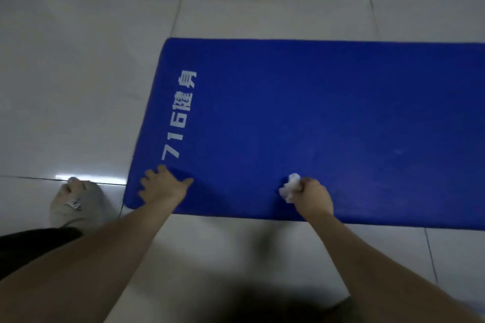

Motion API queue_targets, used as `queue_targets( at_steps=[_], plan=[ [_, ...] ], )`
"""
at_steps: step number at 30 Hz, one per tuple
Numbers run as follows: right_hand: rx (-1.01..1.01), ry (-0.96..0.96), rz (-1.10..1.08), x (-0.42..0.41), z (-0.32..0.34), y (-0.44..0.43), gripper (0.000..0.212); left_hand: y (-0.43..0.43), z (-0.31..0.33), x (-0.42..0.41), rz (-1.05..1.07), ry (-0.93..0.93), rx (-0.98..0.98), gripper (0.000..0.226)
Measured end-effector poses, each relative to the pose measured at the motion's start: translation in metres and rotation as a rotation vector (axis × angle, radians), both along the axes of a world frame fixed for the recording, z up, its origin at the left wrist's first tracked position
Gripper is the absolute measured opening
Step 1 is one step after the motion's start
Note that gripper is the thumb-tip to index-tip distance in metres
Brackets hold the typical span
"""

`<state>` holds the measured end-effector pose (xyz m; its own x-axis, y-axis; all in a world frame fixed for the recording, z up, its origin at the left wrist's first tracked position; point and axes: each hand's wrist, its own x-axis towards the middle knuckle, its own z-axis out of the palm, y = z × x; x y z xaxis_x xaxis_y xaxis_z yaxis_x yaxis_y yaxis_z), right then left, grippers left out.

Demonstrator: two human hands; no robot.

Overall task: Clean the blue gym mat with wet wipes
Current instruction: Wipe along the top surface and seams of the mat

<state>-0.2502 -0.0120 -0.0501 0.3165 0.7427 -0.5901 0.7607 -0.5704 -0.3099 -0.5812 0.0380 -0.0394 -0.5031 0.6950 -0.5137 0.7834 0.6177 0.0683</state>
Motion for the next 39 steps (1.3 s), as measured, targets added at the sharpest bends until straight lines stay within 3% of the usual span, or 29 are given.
queue_targets(
  at_steps=[2, 5, 7, 12, 18, 20, 24, 28, 31, 33, 35, 39],
  plan=[
    [0.069, -0.036, -0.072, 0.011, -0.006, -0.006, 0.028, 0.007, -0.016, -0.032, 0.025, 0.046, -0.006, 0.129],
    [0.167, -0.065, -0.197, 0.020, -0.006, -0.020, 0.038, 0.008, -0.025, -0.059, 0.148, -0.078, 0.025, 0.151],
    [0.206, -0.105, -0.204, 0.024, -0.005, -0.028, 0.038, 0.005, -0.026, -0.065, 0.215, -0.152, 0.054, 0.154],
    [0.145, -0.204, -0.162, 0.033, 0.012, -0.053, 0.011, -0.035, -0.009, -0.048, 0.225, -0.158, -0.010, 0.154],
    [-0.017, -0.337, -0.194, 0.058, 0.014, -0.080, 0.028, -0.100, -0.012, -0.012, 0.248, -0.125, -0.128, 0.154],
    [-0.048, -0.314, -0.240, 0.066, 0.006, -0.095, 0.032, -0.104, -0.009, -0.007, 0.148, -0.067, -0.138, 0.150],
    [0.038, -0.207, -0.256, 0.067, -0.007, -0.106, 0.040, -0.074, -0.002, 0.005, -0.466, 0.122, 0.003, 0.111],
    [0.053, -0.168, -0.251, 0.065, -0.008, -0.106, 0.050, -0.046, -0.004, 0.016, -0.569, -0.166, -0.290, 0.069],
    [0.037, -0.149, -0.216, 0.041, -0.004, -0.111, 0.045, -0.033, -0.006, 0.009, -0.589, -0.241, -0.405, 0.075],
    [0.075, -0.106, -0.167, 0.014, -0.002, -0.117, 0.031, -0.029, -0.007, 0.010, -0.600, -0.237, -0.435, 0.095],
    [0.093, -0.046, -0.137, -0.016, 0.000, -0.122, 0.023, -0.030, -0.010, 0.013, -0.599, -0.201, -0.424, 0.113],
    [0.083, 0.077, -0.121, -0.067, -0.001, -0.122, 0.022, -0.035, -0.014, 0.014, -0.595, -0.187, -0.390, 0.125]
  ],
)
